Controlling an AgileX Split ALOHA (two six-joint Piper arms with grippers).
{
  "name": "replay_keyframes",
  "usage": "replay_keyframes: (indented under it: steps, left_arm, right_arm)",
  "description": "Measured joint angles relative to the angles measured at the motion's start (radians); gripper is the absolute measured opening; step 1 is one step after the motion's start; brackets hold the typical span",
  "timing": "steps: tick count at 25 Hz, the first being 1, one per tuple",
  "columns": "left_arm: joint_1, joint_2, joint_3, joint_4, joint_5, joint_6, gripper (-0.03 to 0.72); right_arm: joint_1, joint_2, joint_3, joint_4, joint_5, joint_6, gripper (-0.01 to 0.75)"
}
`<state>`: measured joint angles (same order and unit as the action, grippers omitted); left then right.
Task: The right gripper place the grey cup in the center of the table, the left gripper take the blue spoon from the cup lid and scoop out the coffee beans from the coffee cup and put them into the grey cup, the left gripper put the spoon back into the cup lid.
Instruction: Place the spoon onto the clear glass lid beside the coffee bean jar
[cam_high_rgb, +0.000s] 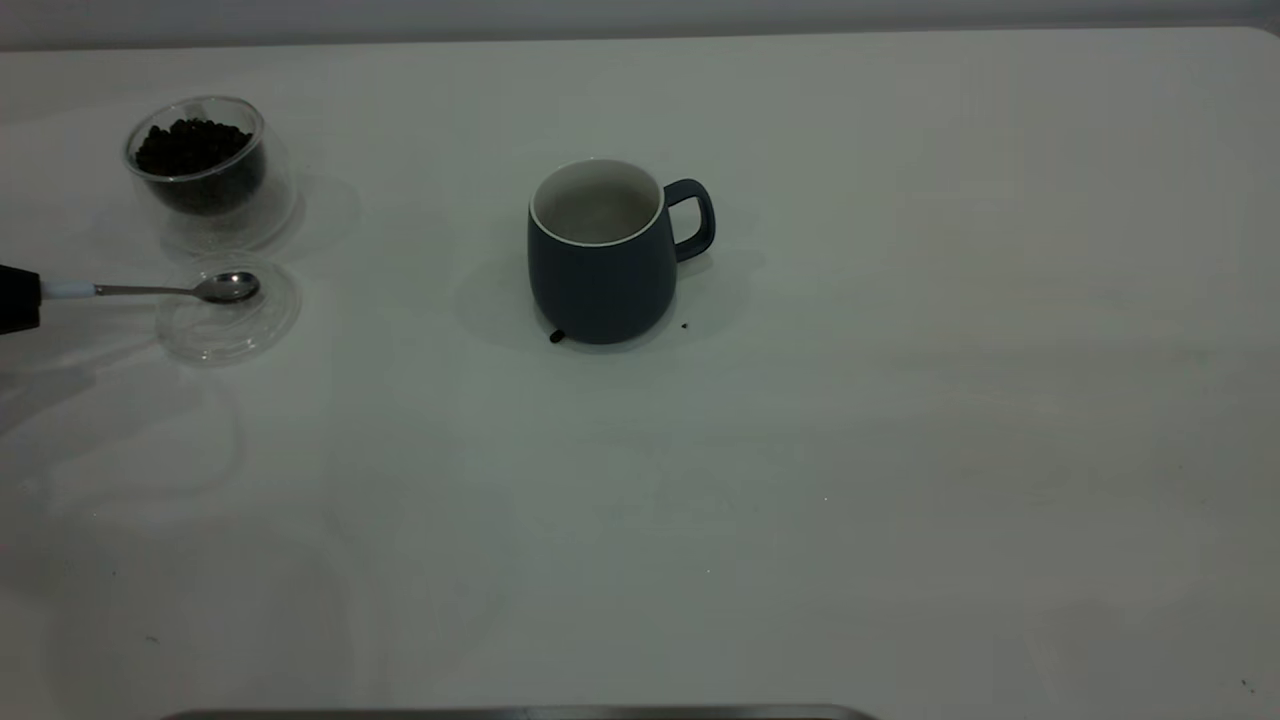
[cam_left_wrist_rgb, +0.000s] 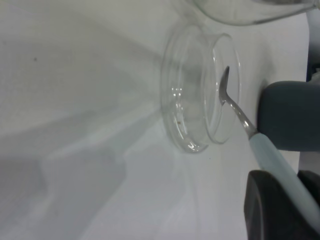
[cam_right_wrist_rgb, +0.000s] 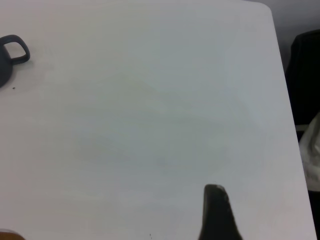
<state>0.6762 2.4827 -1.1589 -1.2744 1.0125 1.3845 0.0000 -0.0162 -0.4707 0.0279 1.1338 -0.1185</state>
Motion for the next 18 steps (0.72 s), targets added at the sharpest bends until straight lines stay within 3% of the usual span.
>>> replay_keyframes:
  steps: [8, 18]
  left_arm:
    - [0.0, 0.001, 0.0, -0.001, -0.031, -0.002, 0.159]
    - [-0.05, 0.001, 0.0, -0.044, -0.08, 0.002, 0.356]
  right_arm:
    - [0.0, 0.0, 0.0, 0.0, 0.0, 0.0, 0.461]
    - [0.0, 0.0, 0.0, 0.0, 0.0, 0.0, 0.461]
